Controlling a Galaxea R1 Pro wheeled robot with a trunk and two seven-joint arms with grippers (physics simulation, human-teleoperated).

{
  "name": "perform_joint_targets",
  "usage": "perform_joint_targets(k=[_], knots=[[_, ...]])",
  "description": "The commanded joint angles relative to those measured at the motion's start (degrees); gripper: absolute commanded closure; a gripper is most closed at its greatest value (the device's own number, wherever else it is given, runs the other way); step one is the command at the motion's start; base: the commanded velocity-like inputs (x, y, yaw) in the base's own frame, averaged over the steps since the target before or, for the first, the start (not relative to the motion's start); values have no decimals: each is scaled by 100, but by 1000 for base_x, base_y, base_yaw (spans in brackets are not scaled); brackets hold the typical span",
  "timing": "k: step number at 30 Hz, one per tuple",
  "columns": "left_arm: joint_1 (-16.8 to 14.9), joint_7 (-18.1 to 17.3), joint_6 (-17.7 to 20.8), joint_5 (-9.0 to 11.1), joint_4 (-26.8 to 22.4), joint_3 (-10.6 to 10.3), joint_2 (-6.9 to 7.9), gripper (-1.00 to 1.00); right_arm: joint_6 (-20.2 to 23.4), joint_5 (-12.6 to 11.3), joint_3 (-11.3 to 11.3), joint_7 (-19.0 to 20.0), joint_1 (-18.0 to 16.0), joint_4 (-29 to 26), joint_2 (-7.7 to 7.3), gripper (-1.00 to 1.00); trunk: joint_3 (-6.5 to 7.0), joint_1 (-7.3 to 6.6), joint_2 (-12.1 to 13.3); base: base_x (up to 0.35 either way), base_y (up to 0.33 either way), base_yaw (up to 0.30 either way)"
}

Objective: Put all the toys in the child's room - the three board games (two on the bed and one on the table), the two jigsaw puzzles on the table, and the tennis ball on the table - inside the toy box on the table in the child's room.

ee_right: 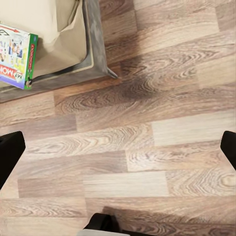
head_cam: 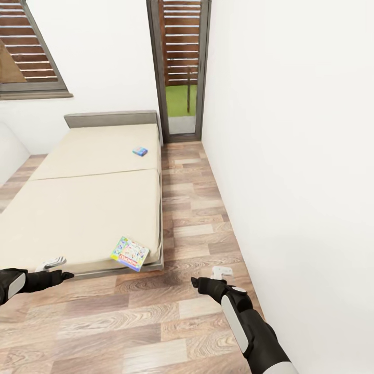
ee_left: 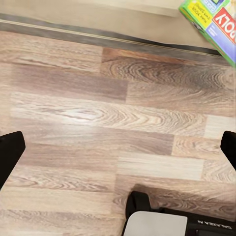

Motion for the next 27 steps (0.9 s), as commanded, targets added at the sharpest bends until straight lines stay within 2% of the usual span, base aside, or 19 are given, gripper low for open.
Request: perform_joint_targets(k=[1,27], knots=[[-6,-20,24,-56,1,49,2,-100,26,-30,3,-22,-3,-8,0,-100,1,4,-10,0,0,0],[-6,-20,24,-56,1,47,2,-100,25,13,3,-22,-3,61,0,-100,249,4,-10,0,0,0]])
